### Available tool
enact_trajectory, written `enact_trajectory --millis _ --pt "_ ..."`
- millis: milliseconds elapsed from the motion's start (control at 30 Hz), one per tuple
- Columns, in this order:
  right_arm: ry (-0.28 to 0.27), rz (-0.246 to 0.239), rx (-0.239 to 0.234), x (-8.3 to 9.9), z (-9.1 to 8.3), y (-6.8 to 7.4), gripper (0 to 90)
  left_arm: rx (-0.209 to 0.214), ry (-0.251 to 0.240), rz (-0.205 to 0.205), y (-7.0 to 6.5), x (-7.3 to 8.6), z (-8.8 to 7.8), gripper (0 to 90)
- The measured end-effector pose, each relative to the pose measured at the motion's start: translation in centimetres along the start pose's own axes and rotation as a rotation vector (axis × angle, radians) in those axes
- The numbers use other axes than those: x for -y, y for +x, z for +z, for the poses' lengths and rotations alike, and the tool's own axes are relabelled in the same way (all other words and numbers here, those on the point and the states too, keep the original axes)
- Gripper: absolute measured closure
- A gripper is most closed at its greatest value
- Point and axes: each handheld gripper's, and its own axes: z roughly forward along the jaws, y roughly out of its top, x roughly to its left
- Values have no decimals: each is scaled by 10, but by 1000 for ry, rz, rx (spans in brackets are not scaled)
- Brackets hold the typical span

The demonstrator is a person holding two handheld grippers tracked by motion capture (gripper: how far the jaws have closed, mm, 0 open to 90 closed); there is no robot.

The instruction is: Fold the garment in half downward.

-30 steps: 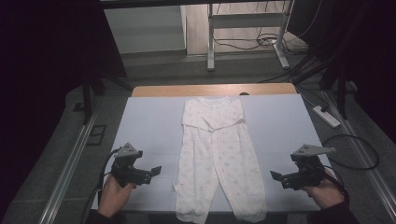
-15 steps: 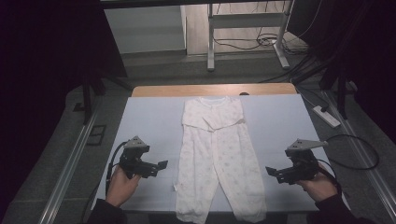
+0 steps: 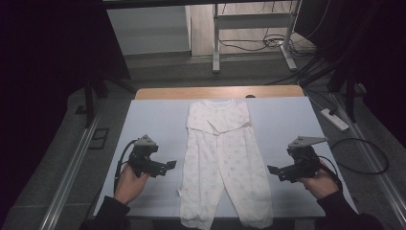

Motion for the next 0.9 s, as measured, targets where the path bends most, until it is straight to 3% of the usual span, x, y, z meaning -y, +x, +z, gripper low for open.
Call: enact_trajectory --millis 900 --pt "29 11 3 -29 32 -16 0 -8 6 -33 20 -30 24 0"
